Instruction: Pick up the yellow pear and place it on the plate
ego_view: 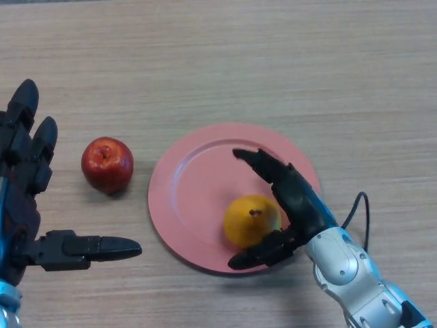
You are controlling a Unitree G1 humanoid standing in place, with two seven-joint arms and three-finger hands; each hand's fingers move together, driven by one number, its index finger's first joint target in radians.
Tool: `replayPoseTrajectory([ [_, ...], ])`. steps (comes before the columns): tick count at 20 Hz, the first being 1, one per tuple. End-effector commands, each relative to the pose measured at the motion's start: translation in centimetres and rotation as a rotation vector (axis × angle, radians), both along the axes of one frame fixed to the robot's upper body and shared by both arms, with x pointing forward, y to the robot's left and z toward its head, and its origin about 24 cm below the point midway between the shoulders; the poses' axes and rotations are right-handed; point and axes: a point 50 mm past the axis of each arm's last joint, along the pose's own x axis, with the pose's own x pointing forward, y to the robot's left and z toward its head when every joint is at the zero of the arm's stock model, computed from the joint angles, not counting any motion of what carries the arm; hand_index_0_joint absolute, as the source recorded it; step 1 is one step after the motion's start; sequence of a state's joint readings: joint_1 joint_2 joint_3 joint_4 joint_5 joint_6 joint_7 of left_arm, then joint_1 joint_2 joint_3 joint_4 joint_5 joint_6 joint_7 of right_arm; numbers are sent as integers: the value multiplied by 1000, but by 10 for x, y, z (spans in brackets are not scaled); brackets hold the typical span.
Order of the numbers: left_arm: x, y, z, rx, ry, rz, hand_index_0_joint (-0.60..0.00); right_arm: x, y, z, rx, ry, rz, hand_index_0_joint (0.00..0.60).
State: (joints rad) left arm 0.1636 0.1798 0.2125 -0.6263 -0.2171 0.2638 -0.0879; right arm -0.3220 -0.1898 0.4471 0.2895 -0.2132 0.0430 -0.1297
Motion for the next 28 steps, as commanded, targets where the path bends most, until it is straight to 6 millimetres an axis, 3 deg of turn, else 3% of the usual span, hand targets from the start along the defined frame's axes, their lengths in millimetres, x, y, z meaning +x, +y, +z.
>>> replayPoseTrajectory([
  [1,-8,5,30,61,-208,14,0,8,-1,49,163,-186,10,0],
  [4,-6,6,30,60,-211,20,0,4,-7,70,231,-234,14,0],
  [13,0,3,29,96,-202,-22,0,-48,-43,108,443,-214,76,0],
  [21,4,-20,29,179,-189,-192,0,-71,-62,108,390,-274,49,0],
  [28,14,-23,33,164,-154,-251,0,-78,-74,118,393,-323,7,0],
])
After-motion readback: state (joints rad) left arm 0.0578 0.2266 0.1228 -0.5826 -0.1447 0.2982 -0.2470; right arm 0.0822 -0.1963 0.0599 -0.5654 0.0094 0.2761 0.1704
